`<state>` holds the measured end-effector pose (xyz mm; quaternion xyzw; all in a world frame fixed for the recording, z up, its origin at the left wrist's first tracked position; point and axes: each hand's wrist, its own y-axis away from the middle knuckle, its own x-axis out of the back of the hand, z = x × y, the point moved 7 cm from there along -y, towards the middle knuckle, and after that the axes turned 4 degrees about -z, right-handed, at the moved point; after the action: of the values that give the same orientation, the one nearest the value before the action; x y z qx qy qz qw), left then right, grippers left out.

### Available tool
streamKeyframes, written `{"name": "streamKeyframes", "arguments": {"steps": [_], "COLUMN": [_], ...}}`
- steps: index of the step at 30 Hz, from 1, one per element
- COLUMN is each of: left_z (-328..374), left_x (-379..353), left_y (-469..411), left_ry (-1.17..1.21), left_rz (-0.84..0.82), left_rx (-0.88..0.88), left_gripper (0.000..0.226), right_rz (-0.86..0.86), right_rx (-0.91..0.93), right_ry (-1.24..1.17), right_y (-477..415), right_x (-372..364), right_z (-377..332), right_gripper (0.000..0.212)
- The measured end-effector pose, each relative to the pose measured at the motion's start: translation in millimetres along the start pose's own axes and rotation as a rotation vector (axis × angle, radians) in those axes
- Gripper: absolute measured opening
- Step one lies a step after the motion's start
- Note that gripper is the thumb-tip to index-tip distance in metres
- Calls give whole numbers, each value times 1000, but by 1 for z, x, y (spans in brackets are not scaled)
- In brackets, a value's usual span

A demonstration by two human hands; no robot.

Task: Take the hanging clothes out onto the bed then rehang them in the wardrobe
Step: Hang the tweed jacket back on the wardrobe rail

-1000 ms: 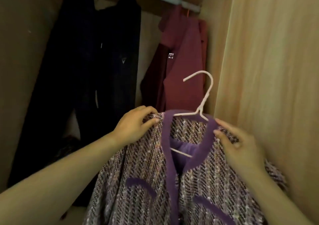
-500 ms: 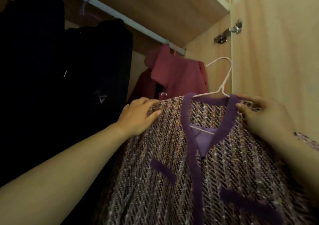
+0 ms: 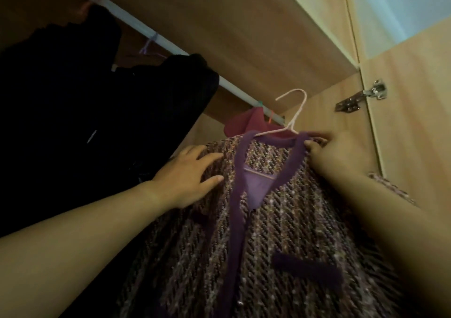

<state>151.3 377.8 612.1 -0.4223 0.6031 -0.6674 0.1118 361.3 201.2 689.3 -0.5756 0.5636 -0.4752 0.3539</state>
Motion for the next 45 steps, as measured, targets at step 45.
{"name": "streamKeyframes", "arguments": {"steps": [45], "left_z": [-25], "left_x": [63], "left_y": [-88], "left_ry": [-526], "left_rz": [183], "left_rx": [-47], "left_gripper": [77], "right_rz": [20], "right_rx": [463], "right_ry": [456], "right_y": [-35], "right_x": [-99], "right_z": [-40], "right_gripper": [70]}}
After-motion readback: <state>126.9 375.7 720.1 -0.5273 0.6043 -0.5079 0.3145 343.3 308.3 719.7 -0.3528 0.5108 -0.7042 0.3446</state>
